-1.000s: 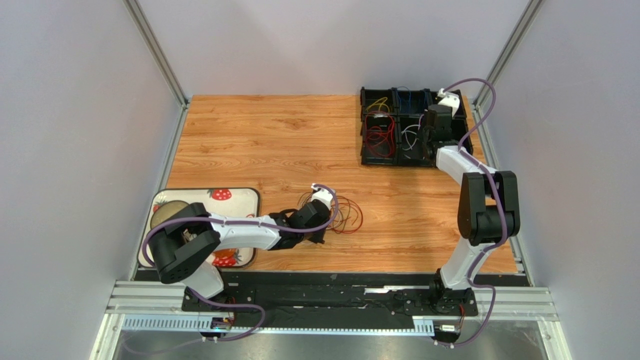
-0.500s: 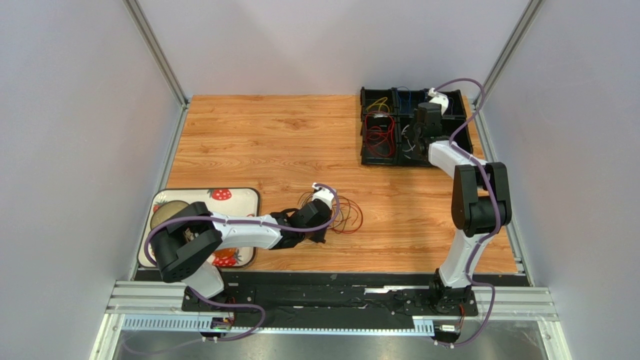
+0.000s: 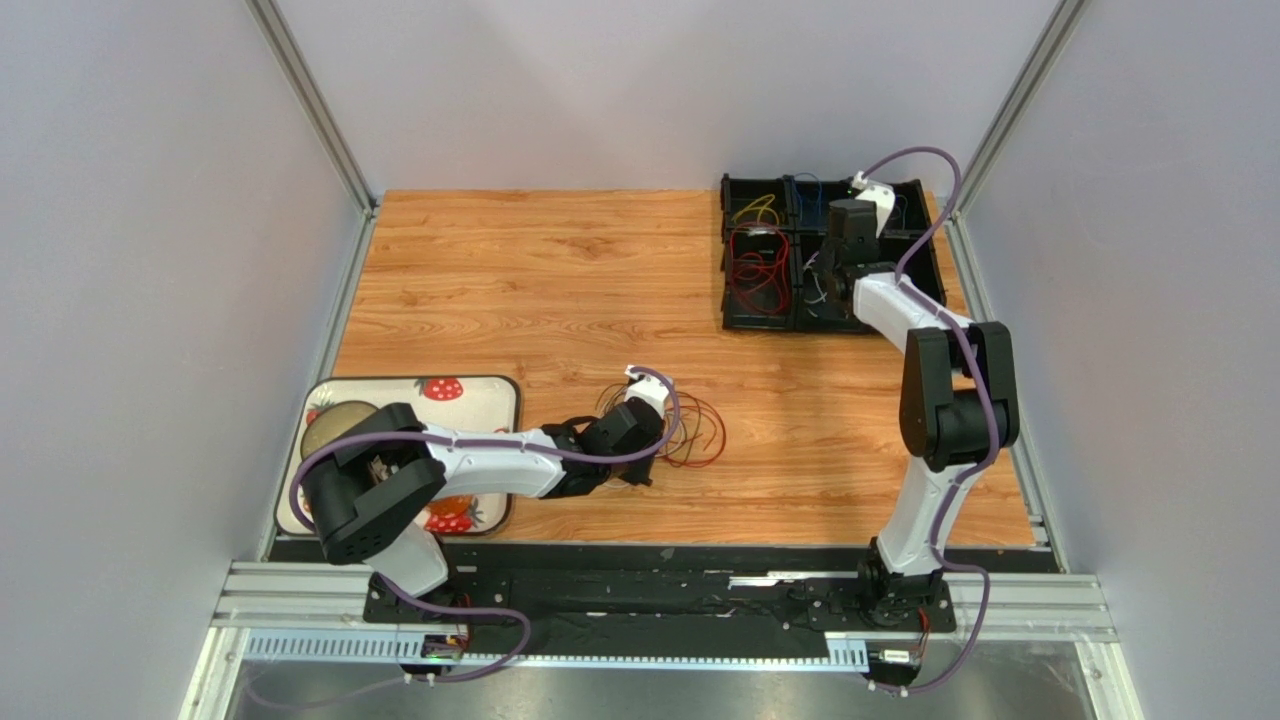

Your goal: Untangle the cables

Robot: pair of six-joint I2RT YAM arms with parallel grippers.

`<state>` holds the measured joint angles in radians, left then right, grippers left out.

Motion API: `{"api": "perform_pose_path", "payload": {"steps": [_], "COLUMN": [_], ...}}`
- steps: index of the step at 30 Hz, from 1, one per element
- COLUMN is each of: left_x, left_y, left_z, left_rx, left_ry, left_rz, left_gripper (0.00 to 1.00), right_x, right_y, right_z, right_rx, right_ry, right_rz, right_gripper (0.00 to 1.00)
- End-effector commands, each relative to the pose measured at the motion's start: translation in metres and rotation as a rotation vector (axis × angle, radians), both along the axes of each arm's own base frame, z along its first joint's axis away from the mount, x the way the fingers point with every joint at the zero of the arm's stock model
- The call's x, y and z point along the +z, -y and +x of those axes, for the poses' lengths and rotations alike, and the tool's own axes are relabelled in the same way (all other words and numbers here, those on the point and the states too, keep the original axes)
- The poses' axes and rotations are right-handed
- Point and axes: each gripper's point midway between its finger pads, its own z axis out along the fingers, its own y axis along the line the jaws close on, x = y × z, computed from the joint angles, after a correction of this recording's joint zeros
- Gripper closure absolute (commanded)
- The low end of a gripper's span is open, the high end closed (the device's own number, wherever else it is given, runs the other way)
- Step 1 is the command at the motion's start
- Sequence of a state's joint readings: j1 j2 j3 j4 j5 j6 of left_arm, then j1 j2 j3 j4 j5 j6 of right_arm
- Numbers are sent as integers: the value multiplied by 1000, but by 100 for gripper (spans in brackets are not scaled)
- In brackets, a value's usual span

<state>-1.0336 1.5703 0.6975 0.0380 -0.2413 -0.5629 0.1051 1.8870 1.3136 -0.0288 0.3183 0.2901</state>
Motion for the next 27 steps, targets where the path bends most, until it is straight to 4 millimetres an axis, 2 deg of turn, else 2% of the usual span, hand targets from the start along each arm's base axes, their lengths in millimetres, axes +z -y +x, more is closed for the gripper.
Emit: {"api": "perform_pose_path", "payload": {"steps": [1, 3, 7, 10, 11, 14, 16, 26, 27], "left_x": [-13, -12, -12, -12, -12, -12, -12, -11, -12], "left_y": [-4, -5, -5, -5, -5, -5, -5, -9, -9], "left_z": [-5, -5, -5, -5, -5, -6, -6, -7, -8], "left_rx": [-8, -7, -7, -8, -9, -11, -10, -5, -5], "left_ry": [-36, -36, -36, -36, -35, -36, -36, -34, -35], "left_rz": [44, 44, 44, 42, 44, 45, 43, 41, 43], "left_gripper": [100, 100, 100, 100, 100, 100, 100, 100, 100], "right_x": [11, -2, 0, 9, 13, 25, 33, 69, 81], "right_y": [16, 16, 12, 6, 6, 4, 4, 11, 11], "right_z": [13, 11, 16, 17, 16, 12, 9, -35, -39], "right_rx": [-46, -44, -23, 1, 5, 14, 13, -15, -18], "right_ry": [-15, -77, -140, -152, -150, -143, -138, -152, -122], "right_rz": [-58, -60, -51, -34, -30, -21, -19, -19, -14], "right_gripper": [100, 100, 100, 84, 73, 60, 56, 50, 50]}}
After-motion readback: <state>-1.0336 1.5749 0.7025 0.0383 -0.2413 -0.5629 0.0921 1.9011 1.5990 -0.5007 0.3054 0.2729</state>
